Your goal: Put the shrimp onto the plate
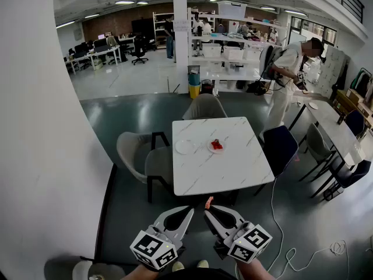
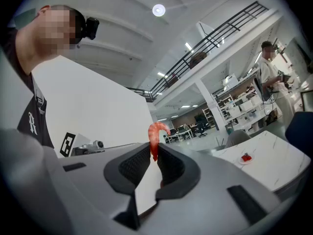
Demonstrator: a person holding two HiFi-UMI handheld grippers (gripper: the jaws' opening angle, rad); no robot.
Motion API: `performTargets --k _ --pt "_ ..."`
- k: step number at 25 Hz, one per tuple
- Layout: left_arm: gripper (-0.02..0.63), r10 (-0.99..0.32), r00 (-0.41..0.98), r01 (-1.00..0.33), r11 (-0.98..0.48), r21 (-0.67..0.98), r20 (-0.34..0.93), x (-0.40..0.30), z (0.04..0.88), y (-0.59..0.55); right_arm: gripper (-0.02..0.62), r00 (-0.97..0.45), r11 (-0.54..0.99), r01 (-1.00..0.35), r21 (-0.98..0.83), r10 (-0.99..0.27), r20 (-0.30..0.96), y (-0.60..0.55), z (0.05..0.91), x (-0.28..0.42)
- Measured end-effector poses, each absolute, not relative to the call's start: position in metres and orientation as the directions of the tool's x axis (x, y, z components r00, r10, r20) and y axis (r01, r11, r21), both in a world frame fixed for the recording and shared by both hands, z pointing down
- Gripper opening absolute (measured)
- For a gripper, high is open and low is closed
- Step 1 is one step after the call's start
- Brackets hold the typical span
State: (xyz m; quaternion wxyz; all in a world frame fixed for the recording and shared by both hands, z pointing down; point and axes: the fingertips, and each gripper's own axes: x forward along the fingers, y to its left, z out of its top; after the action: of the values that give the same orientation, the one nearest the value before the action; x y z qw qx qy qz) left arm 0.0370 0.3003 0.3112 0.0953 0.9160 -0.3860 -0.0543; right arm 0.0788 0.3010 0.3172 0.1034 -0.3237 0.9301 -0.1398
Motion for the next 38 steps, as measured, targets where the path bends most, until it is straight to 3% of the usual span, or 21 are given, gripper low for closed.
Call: performTargets --k 27,38 --pt "0.008 -0.81 0.586 -0.795 -0.572 0.2 0.011 0.044 0.323 0.287 0.051 -0.811 0.788 -0.475 -0.391 -0.565 -0.154 0.289 0.324 0.109" --pt "0.008 -0.821 0.571 -0.805 -0.566 0.178 -0.027 0.025 0.337 0.225 0.051 -0.798 0.767 -0.515 -0.384 -0.592 -0.113 0.231 0.342 0.097"
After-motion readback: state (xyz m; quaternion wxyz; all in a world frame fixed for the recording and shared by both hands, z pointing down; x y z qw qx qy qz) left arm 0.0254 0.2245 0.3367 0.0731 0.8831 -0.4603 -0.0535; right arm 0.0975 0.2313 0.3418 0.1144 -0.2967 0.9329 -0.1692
